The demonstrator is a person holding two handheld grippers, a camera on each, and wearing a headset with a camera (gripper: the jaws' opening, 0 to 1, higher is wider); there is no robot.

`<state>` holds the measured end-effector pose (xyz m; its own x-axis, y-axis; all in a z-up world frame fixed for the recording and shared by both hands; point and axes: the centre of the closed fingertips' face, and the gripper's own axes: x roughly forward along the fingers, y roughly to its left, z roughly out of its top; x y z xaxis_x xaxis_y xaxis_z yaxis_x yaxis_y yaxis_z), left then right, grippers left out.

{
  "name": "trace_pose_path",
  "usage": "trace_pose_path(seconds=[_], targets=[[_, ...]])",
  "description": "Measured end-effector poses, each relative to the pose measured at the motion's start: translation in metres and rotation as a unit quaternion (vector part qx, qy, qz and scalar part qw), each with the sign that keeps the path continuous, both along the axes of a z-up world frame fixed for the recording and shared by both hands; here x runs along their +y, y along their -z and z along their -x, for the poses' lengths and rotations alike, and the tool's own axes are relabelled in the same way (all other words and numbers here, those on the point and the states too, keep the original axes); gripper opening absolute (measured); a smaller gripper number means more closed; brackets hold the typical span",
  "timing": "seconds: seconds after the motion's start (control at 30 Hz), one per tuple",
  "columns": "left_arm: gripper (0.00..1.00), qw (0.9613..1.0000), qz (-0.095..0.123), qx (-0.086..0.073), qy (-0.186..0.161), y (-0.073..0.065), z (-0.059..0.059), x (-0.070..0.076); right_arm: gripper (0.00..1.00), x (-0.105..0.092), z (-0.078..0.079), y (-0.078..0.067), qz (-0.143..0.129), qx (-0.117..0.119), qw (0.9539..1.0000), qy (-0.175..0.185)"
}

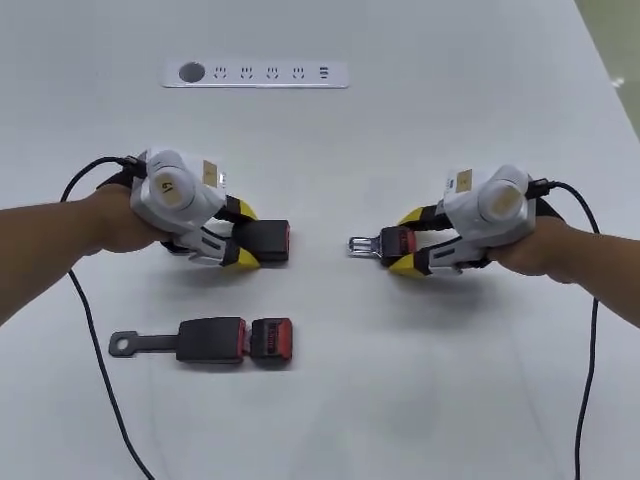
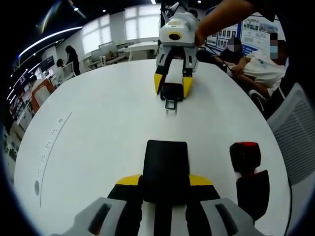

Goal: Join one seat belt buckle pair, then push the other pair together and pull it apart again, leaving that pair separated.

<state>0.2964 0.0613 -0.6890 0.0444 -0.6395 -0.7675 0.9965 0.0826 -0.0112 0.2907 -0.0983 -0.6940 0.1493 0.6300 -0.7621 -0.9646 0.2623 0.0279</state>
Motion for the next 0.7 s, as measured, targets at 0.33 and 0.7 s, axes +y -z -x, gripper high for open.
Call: trace_pose_path(seconds=[0.33, 0.7], targets=[[0.34, 1.0000, -0.004, 0.001, -0.001, -0.003, 0.002, -0.001, 0.34, 0.033, 0.000, -0.002, -0.019, -0.006, 0.9998, -0.007], [0.34, 1.0000, -0.004, 0.002, -0.002, -0.003, 0.003, -0.001, 0.34, 0.056, 0.001, -0.008, -0.030, -0.009, 0.9994, -0.010]])
